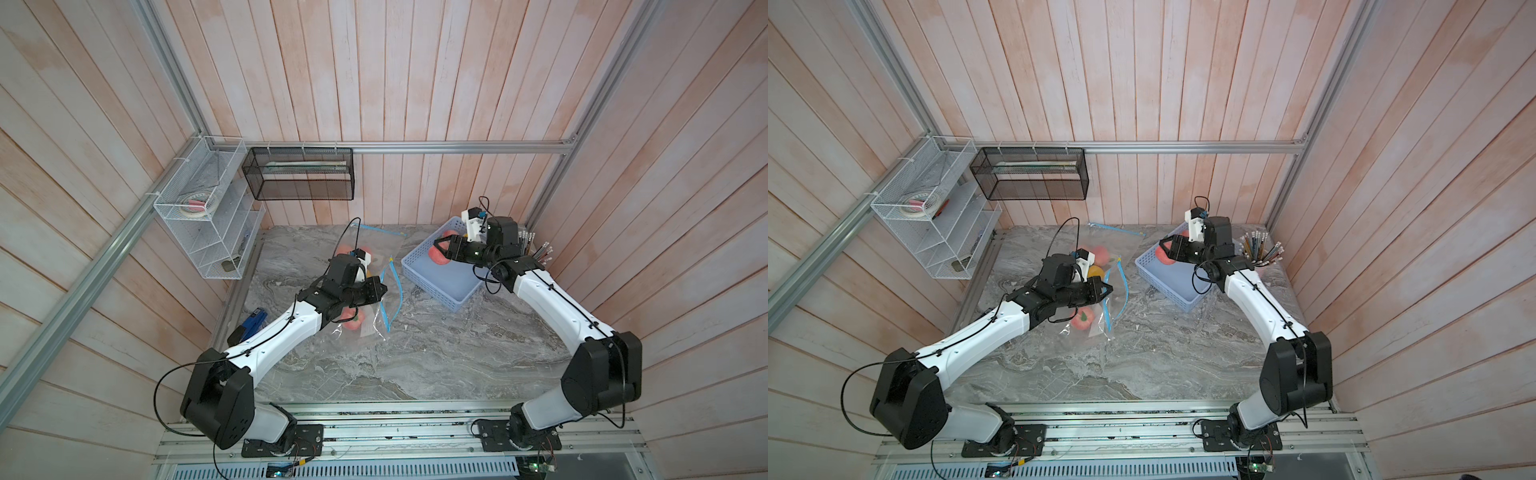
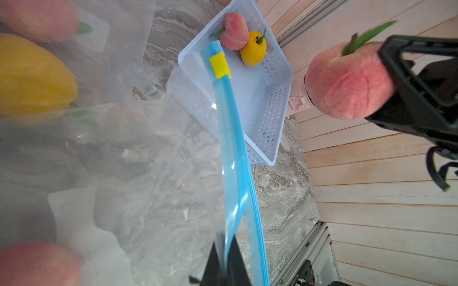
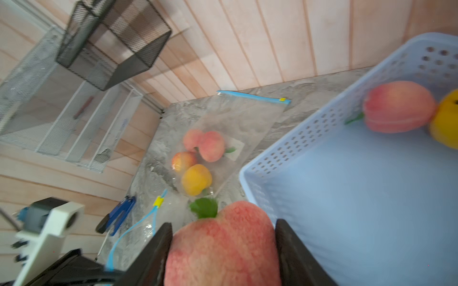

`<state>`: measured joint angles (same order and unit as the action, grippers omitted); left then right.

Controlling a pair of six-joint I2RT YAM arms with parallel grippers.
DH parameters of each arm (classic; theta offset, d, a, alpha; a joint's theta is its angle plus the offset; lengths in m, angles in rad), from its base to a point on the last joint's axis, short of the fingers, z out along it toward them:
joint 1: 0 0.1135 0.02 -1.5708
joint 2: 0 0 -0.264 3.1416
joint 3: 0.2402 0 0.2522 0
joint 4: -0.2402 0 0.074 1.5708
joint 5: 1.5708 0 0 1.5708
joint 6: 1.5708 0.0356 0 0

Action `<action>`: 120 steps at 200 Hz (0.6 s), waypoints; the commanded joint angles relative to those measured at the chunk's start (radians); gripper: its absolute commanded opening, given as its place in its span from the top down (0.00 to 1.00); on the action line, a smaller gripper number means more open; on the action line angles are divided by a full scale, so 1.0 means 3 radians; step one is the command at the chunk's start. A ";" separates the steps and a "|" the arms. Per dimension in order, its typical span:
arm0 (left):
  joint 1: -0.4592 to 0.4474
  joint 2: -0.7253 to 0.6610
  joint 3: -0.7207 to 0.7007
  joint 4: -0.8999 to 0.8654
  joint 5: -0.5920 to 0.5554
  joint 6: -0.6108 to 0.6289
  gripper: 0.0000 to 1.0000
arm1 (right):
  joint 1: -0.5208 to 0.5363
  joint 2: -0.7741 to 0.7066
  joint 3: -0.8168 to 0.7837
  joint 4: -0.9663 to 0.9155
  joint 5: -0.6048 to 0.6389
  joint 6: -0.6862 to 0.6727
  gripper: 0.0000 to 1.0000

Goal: Place the peach in a zip-top bag and seal the zipper
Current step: Place the peach in the zipper food storage bag.

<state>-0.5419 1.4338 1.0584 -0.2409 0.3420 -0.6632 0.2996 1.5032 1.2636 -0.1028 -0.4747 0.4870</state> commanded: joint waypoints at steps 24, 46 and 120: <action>-0.0029 0.0003 0.0056 0.0102 0.0065 -0.0024 1.00 | 0.0332 -0.0261 -0.0382 0.0857 -0.0368 0.0573 0.45; -0.0034 -0.0006 0.0061 0.0102 0.0069 -0.0034 1.00 | 0.0489 -0.0241 -0.0420 0.0904 -0.0362 0.0595 0.45; -0.0040 -0.0123 0.0092 0.0127 0.0047 -0.0080 1.00 | 0.0796 -0.0072 -0.0602 0.1012 -0.0429 0.0616 0.45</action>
<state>-0.5491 1.4303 1.0584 -0.2253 0.3481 -0.6785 0.5217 1.4609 1.1110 0.1719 -0.5835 0.6590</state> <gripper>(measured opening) 0.051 0.585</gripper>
